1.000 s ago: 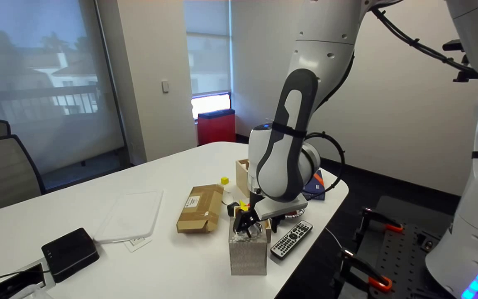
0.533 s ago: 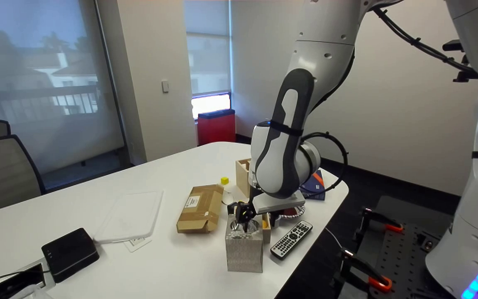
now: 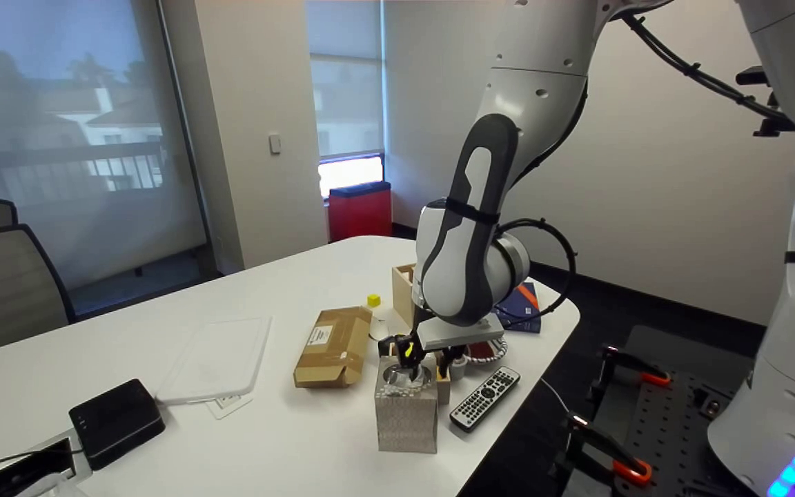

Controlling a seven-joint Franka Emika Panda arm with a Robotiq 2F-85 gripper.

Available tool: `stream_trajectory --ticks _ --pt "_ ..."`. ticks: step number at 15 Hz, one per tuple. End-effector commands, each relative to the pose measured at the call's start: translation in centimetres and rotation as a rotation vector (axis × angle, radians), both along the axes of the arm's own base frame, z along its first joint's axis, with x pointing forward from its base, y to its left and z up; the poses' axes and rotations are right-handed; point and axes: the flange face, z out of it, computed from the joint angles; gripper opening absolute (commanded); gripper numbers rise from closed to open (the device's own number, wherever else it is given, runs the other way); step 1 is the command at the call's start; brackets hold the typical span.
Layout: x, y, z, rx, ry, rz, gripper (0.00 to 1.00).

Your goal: Put the tissue box on top of the brown box

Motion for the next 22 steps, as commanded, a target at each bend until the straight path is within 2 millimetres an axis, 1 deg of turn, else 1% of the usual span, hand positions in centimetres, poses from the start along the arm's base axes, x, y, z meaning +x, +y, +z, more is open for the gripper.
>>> stream_trajectory --ticks 1,3,4,5,7,9,11,13,16,19,21,22 --pt "0.6 -0.5 0.2 -0.002 -0.009 -0.002 0.31" --pt "0.6 -0.6 0.3 -0.003 -0.013 -0.005 0.17" --pt "0.7 -0.6 0.3 -0.002 -0.015 -0.006 0.09" --pt "0.8 -0.7 0.4 0.000 -0.015 -0.006 0.03" --pt "1.0 -0.7 0.9 0.000 -0.019 0.002 0.06" --pt "1.2 -1.0 2.1 -0.003 -0.019 0.020 0.01" --pt "1.4 -1.3 3.6 -0.003 -0.020 0.046 0.00" --pt "1.8 -2.0 5.9 -0.025 -0.014 0.069 0.02" --pt "3.5 -3.6 10.9 -0.082 -0.004 0.130 0.02" --pt "6.9 -5.3 17.2 -0.149 -0.031 0.201 0.02" --pt "9.5 -5.6 20.8 -0.161 -0.065 0.236 0.02" --pt "10.7 -5.7 22.1 -0.157 -0.084 0.243 0.02"
